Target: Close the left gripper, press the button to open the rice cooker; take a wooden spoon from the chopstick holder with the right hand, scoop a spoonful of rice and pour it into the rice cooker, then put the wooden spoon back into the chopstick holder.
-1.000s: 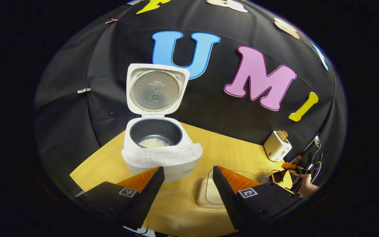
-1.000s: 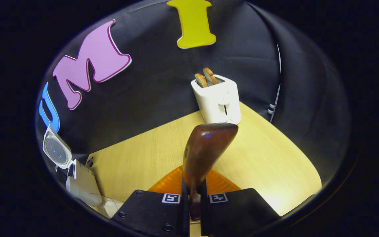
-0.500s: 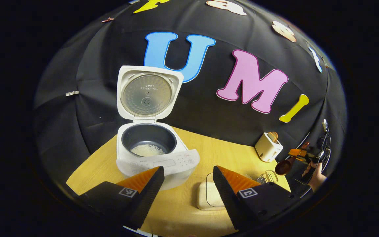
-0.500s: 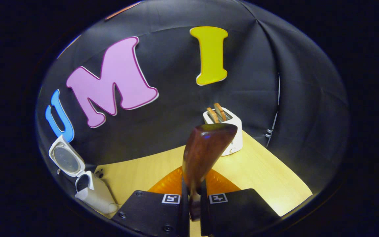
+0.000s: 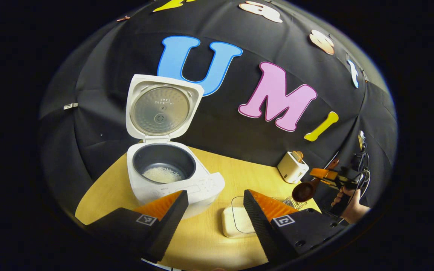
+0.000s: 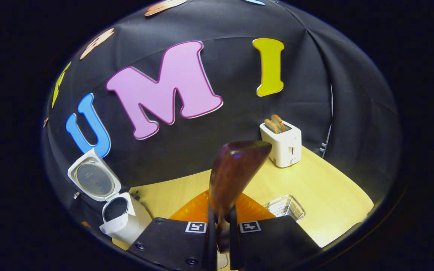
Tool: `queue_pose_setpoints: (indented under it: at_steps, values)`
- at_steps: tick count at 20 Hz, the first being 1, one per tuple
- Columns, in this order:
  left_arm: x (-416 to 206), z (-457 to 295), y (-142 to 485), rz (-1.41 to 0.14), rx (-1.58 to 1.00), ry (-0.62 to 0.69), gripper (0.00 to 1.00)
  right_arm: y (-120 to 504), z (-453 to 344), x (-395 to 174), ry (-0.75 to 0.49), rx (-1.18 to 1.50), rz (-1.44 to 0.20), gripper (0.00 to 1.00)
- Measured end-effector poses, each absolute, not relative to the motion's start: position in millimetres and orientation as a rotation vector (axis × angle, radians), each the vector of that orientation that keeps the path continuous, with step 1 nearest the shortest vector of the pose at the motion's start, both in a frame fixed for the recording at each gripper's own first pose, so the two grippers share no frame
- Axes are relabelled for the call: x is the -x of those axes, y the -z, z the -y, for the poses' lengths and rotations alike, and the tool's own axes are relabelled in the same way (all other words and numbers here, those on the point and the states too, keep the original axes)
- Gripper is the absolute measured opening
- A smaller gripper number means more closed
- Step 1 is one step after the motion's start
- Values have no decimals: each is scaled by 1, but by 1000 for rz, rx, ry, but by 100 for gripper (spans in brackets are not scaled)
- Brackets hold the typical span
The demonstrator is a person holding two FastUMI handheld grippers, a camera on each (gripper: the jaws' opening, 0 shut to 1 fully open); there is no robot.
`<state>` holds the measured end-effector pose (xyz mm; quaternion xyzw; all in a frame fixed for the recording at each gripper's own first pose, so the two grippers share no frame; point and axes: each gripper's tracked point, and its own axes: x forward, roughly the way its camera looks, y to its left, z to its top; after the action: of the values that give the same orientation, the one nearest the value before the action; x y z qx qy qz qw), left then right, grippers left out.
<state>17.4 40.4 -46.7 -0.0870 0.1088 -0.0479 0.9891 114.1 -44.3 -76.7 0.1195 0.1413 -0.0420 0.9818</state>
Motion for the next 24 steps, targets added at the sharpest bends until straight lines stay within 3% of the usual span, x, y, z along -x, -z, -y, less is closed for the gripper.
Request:
queue_pose_setpoints:
  at_steps: [8, 11, 12, 16, 24]
  values:
    - [-8, -66, 48, -212, 74, 92, 96, 138, -17, -110, 32, -154, -306, 17]
    - [-10, -73, 51, -234, 47, 95, 96, 167, -19, -117, 54, -91, -300, 17]
    - [-12, -75, 53, -241, 46, 98, 92, 175, -17, -119, 65, -66, -298, 17]
    - [-13, -73, 56, -252, 31, 105, 96, 196, -11, -124, 91, 35, -285, 17]
    - [-11, -83, 54, -247, 9, 69, 96, 232, -46, -105, 52, -111, -387, 17]
